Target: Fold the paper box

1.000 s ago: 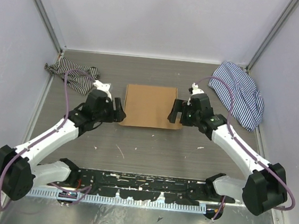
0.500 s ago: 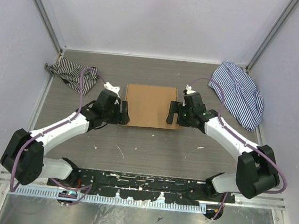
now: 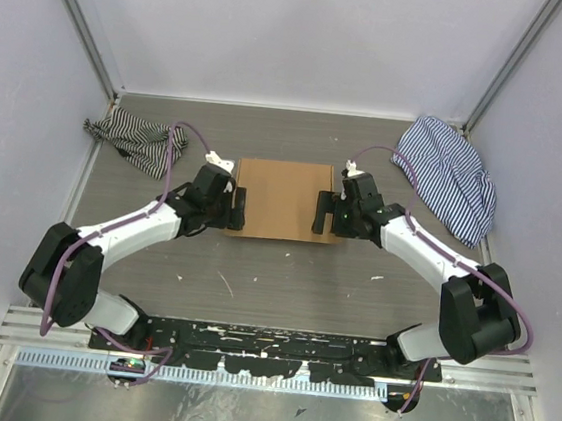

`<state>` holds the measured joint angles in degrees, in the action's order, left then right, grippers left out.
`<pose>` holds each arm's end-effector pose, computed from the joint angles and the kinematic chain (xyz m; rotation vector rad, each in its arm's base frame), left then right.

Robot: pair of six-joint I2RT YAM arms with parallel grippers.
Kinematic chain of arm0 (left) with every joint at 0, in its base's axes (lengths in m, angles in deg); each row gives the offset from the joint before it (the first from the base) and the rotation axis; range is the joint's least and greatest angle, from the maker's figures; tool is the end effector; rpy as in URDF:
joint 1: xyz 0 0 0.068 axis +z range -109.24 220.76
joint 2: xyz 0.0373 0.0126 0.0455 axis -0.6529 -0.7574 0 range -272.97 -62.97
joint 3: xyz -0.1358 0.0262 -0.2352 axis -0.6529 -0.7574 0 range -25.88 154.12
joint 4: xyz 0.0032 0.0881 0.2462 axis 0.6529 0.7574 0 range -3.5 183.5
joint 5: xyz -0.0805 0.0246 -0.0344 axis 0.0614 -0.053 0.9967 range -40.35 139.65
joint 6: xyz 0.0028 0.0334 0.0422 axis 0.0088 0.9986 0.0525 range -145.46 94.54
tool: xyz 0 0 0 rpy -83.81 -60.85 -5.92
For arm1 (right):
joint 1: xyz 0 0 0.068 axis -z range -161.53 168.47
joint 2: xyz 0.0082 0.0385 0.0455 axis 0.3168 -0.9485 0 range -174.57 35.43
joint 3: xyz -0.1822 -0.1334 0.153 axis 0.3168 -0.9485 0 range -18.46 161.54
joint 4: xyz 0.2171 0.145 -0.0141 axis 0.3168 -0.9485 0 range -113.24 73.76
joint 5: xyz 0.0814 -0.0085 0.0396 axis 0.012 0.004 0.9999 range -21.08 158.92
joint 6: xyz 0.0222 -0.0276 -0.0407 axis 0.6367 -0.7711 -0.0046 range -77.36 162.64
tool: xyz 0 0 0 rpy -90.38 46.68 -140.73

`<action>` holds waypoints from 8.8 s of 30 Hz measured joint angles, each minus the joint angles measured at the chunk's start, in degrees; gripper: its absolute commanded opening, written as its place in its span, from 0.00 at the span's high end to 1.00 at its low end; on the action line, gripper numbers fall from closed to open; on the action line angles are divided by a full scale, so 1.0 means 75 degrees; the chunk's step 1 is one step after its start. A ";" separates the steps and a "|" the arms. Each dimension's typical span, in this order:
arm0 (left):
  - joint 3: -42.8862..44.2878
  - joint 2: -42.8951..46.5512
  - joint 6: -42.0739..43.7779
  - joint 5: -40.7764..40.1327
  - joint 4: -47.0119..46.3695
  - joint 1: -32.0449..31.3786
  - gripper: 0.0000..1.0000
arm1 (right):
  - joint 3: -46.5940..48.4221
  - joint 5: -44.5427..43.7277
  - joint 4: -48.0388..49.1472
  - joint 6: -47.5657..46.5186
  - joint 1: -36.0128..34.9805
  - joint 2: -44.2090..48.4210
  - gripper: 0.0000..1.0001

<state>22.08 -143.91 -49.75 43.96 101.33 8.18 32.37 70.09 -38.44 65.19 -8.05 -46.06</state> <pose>0.2464 -0.1533 0.2102 0.1290 2.4246 -0.3398 0.2578 0.1295 0.2139 -0.0965 2.5323 0.3770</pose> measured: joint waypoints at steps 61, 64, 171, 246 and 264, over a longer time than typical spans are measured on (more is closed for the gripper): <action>-0.0906 0.0504 -0.0691 0.2189 -0.0446 0.0000 0.27 | -0.0286 0.0562 0.0099 -0.0187 -0.0656 0.0070 0.04; -0.0898 0.0600 -0.0743 0.2224 -0.0306 0.0000 0.27 | -0.0227 0.0612 -0.0050 -0.0175 -0.0667 0.0163 0.05; -0.1597 0.1609 -0.0994 0.1510 -0.1058 0.0000 0.85 | 0.8993 0.0023 -0.0612 -0.1049 0.0213 -0.6968 0.94; 0.0219 -0.1384 -0.1792 -0.0466 -0.1807 -0.4817 0.76 | 0.5735 0.1996 -0.0641 -0.1373 0.0519 -0.5566 0.84; 0.0819 -0.2935 -0.1958 -0.1964 -0.2087 -0.5187 0.81 | 0.4867 0.2515 -0.0248 -0.1207 0.0070 -0.5412 0.89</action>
<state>28.22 -165.92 -64.44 29.23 85.68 -30.72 68.87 88.95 -40.30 56.14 -7.53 -86.65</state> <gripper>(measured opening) 0.201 0.125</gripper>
